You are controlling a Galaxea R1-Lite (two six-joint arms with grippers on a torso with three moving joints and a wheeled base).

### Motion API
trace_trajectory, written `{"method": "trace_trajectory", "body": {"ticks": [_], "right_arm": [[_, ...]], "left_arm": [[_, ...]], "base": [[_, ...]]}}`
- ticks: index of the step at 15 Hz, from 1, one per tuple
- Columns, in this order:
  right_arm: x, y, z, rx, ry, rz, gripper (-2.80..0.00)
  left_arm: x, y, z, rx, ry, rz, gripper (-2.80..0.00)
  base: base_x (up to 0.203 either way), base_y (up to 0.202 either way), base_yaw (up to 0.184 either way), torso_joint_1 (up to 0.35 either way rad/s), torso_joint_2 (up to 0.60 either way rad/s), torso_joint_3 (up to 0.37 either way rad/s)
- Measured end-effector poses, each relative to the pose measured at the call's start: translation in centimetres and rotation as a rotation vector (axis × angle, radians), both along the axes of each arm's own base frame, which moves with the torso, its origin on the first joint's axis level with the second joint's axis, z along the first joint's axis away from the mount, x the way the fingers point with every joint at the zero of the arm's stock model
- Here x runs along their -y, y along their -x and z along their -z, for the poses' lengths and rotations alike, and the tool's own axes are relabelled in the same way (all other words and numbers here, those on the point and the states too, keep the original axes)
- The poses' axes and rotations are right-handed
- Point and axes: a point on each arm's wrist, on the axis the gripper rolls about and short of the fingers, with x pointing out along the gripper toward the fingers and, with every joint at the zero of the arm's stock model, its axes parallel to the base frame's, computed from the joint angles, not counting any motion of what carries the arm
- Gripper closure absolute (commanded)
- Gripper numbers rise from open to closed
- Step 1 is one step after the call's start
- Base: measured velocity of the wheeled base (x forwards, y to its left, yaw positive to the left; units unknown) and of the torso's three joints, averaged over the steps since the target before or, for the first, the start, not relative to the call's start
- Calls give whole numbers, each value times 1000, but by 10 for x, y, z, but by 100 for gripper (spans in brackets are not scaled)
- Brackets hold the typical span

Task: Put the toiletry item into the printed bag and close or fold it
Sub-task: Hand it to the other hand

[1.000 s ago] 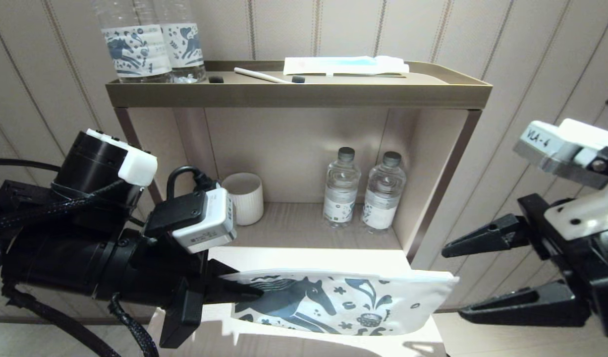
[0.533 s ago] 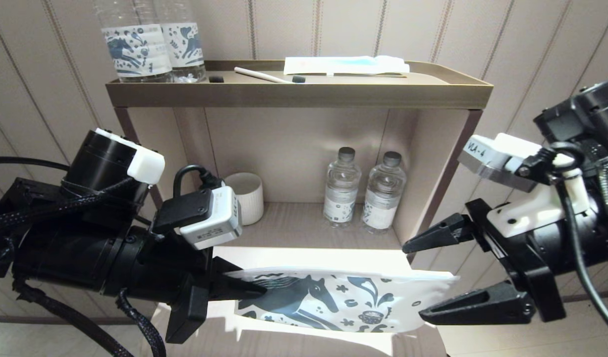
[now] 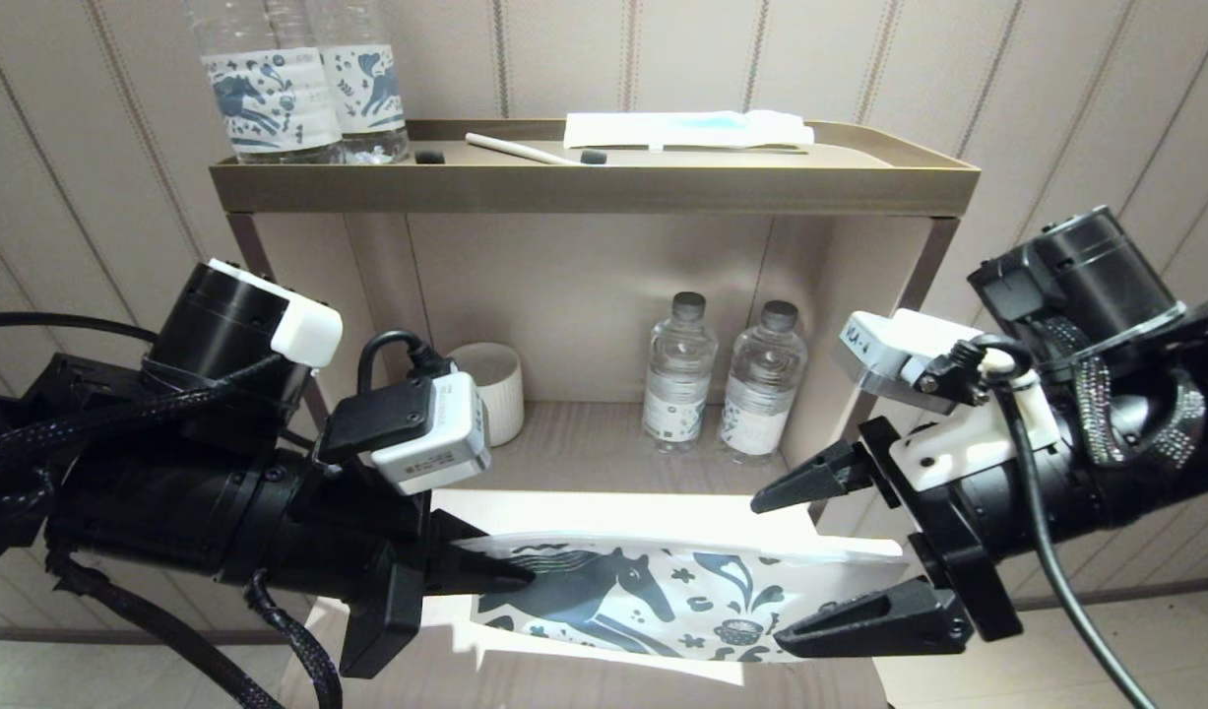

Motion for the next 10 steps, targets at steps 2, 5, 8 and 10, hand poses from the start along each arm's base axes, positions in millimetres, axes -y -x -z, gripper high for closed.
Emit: {"method": "trace_trajectory", "body": {"ticks": [2, 5, 8, 10], "right_arm": [[-2, -3, 3, -5, 2, -1, -280], [-5, -7, 5, -9, 3, -4, 0], [-7, -10, 4, 15, -11, -4, 0], [-7, -9, 5, 12, -10, -5, 0]], "left_arm": [[0, 0, 0, -1, -1, 1, 0], [0, -1, 1, -3, -2, 1, 0], [1, -1, 2, 5, -10, 8, 0], [2, -2, 2, 5, -12, 12, 0]], "base": [[0, 0, 0, 0, 0, 0], [0, 0, 0, 0, 0, 0], [0, 0, 0, 0, 0, 0], [0, 0, 0, 0, 0, 0]]}}
